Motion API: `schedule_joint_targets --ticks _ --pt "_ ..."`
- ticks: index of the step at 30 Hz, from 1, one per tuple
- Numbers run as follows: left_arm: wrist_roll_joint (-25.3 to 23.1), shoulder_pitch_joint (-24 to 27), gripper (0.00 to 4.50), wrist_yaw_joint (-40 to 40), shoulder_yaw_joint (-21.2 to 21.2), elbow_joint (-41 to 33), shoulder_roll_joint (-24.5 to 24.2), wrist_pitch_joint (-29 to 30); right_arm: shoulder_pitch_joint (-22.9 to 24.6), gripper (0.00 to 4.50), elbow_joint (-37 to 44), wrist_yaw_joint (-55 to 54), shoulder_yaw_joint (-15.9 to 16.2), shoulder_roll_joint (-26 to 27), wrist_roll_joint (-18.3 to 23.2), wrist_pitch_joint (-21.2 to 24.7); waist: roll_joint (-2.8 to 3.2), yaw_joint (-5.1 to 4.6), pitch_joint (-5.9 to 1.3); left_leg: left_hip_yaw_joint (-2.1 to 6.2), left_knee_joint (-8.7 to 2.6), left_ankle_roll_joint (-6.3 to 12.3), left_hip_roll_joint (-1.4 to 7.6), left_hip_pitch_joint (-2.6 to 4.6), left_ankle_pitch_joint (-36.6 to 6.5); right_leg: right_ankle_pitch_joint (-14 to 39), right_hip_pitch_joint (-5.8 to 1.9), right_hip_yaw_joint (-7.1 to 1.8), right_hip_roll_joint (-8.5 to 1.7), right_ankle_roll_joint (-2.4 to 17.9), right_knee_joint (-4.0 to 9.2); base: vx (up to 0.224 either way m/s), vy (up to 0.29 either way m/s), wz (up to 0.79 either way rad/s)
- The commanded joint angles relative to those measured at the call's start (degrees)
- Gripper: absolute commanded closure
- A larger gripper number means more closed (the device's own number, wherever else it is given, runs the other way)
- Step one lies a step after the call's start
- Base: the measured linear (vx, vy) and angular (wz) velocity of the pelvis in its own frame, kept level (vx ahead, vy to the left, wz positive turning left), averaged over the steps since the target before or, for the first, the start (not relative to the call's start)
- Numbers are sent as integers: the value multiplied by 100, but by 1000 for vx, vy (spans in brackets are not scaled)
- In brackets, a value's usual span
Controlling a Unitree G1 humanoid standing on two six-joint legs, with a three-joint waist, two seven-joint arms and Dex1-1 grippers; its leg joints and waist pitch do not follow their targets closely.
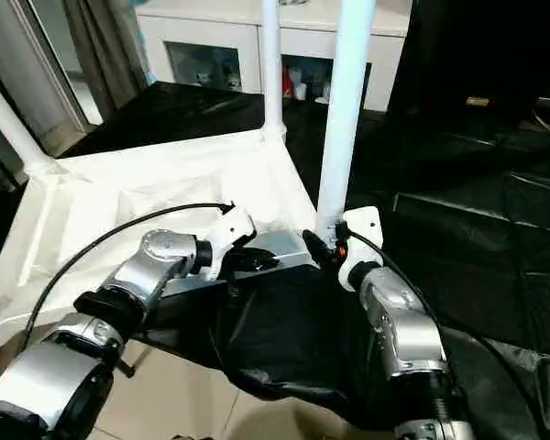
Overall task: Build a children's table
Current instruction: Rotate leg to tighten
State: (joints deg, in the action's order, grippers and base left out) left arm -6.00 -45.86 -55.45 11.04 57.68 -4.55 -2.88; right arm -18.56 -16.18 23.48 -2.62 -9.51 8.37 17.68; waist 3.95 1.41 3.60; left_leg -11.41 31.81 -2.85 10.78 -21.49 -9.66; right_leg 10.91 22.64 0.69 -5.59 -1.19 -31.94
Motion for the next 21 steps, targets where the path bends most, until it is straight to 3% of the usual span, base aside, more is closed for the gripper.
schedule_joint_targets --ticks 1,5,7,9,12,13,16,18,21 --pt "237 -172 450 255 11 -58 587 -132 176 113 -200 748 871 455 170 286 -136 -31 -218 128 -458 52 150 118 -2358 2909 -46 -52 -188 653 532 0 0 0" --pt "280 -35 450 -332 96 -199 407 -239 227 78 -5 1272 985 158 226 213 -128 -14 -229 117 -456 102 161 104 -2279 2660 -73 -61 -192 746 511 0 0 0" --pt "355 97 450 -929 154 -375 213 -332 325 69 276 1836 1051 -206 368 297 -113 20 -278 89 -424 215 178 76 -1891 1848 -131 -78 -194 974 430 0 0 0" --pt "358 165 450 -1230 207 -466 89 -382 392 69 452 2177 1114 -447 436 346 -129 49 -287 69 -391 343 179 65 -1658 1445 -168 -70 -187 1143 385 28 -8 1" --pt "395 295 450 -1835 320 -656 -199 -430 536 69 754 2827 1155 -966 568 400 -95 100 -333 46 -333 530 195 45 -1248 1012 -218 -49 -190 1328 319 62 -28 2" --pt "423 339 450 -2067 354 -732 -311 -435 577 69 832 3053 1141 -1152 612 405 -64 125 -358 31 -301 618 218 65 -1041 599 -196 -54 -195 1453 271 66 -26 0" --pt "463 437 450 -2628 409 -922 -567 -387 640 69 897 3603 1058 -1547 651 336 -75 165 -404 24 -231 778 210 41 -600 -348 -235 -35 -162 1667 151 42 -14 0" --pt "475 499 450 -2871 425 -1031 -702 -396 665 69 926 3882 1021 -1760 690 305 -66 184 -420 25 -177 999 199 16 -294 -1027 -241 -15 -155 1809 71 0 0 0" --pt "533 575 450 -3180 449 -1171 -870 -330 647 69 911 4188 1029 -2035 739 295 -69 190 -393 23 -180 1030 215 30 -394 -755 -229 -3 -166 1827 89 0 0 0"
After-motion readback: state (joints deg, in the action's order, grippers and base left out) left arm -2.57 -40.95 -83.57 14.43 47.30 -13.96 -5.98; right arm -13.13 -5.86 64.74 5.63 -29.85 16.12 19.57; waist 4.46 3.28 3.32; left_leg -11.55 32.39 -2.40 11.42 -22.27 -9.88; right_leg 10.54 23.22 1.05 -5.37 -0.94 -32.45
